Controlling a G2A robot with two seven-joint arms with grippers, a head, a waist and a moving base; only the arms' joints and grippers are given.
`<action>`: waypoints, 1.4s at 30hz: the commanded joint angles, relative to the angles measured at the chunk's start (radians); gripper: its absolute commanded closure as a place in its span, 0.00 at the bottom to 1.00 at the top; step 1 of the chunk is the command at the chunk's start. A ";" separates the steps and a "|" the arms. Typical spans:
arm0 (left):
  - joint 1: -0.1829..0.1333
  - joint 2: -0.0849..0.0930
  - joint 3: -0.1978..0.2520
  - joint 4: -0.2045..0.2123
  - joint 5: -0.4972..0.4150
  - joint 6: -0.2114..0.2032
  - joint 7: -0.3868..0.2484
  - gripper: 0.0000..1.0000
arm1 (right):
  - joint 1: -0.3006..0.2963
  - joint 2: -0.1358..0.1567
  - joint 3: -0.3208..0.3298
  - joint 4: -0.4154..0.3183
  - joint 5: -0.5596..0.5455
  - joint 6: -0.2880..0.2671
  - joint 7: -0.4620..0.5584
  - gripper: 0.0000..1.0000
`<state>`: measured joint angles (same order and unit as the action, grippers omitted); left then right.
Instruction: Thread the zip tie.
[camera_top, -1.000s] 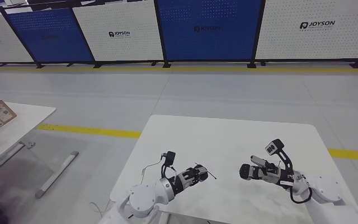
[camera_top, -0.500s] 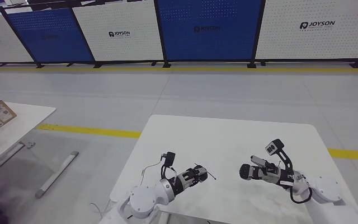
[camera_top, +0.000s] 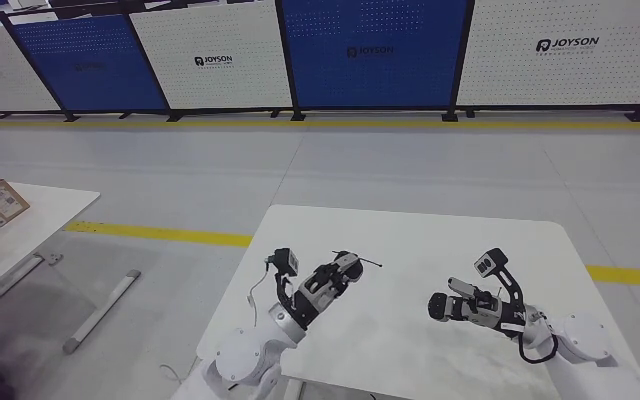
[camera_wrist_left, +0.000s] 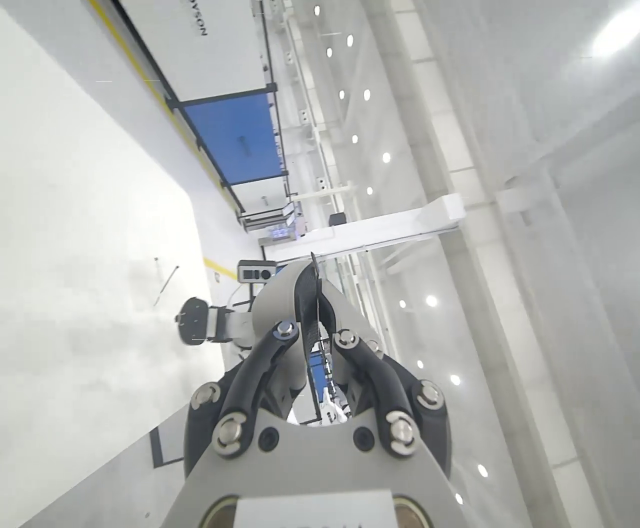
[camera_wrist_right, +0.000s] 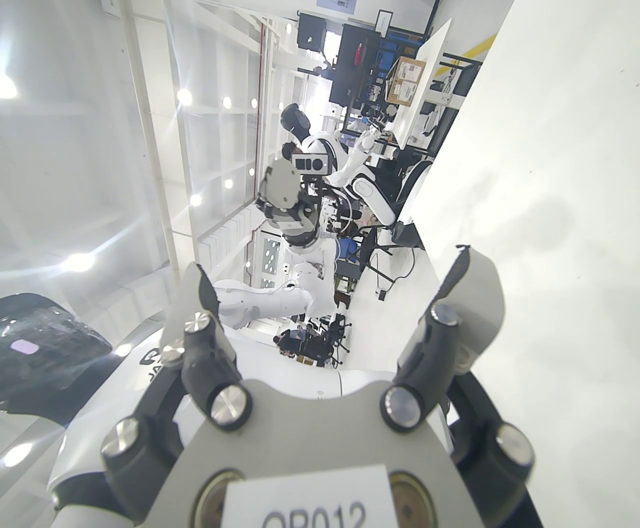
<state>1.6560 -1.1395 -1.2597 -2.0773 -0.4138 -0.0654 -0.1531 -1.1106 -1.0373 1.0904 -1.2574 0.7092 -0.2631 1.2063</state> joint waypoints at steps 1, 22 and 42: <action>0.004 -0.002 -0.006 -0.017 -0.009 -0.030 0.014 1.00 | 0.000 0.000 0.000 0.000 0.000 0.000 0.000 0.00; 0.011 -0.013 -0.025 -0.044 -0.065 -0.192 0.056 1.00 | 0.000 0.000 0.000 0.000 0.000 0.000 0.000 0.00; 0.004 -0.014 0.023 0.000 0.120 -0.065 0.021 1.00 | 0.000 0.000 0.000 0.000 0.000 0.000 0.000 0.00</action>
<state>1.6620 -1.1533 -1.2400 -2.0826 -0.3069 -0.1469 -0.1306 -1.1106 -1.0373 1.0904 -1.2574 0.7092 -0.2631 1.2063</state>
